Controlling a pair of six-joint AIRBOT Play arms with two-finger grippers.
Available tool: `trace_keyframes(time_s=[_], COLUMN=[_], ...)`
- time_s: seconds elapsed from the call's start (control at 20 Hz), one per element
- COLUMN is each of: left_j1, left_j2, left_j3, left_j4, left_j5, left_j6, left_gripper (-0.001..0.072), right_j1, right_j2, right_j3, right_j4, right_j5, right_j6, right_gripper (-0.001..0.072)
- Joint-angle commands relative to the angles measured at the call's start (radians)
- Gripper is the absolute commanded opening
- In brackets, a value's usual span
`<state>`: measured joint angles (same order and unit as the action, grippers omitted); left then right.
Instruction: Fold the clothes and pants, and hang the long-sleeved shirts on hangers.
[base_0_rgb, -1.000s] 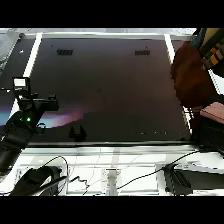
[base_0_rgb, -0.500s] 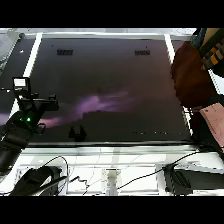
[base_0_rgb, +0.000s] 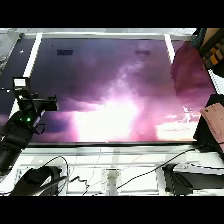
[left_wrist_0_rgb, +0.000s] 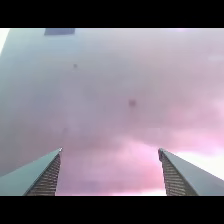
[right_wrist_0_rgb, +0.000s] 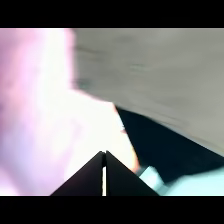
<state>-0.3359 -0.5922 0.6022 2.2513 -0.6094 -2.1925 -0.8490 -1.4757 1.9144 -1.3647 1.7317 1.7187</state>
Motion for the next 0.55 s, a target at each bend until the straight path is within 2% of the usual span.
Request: trace_keyframes(time_s=[0.0, 0.15, 0.3, 0.4, 0.5], left_j1=[0.001, 0.001, 0.001, 0.001, 0.001], left_j2=[0.0, 0.0, 0.0, 0.0, 0.0], left_j3=[0.0, 0.0, 0.0, 0.0, 0.0], left_j4=[0.0, 0.0, 0.0, 0.0, 0.0], left_j5=[0.0, 0.0, 0.0, 0.0, 0.0], left_j6=[0.0, 0.0, 0.0, 0.0, 0.0], left_gripper=[0.0697, 0.0697, 0.0697, 0.0697, 0.0697], right_j1=[0.333, 0.668, 0.958, 1.102, 1.189], right_j2=[0.006, 0.006, 0.006, 0.002, -0.008], right_j3=[0.0, 0.0, 0.0, 0.0, 0.0], right_j4=[0.039, 0.037, 0.009, -0.078, -0.149], right_j5=[-0.14, -0.287, -0.368, -0.419, -0.463], right_j6=[-0.048, -0.211, -0.389, -0.412, -0.382], right_gripper=[0.0008, 0.0009, 0.0009, 0.0009, 0.0009])
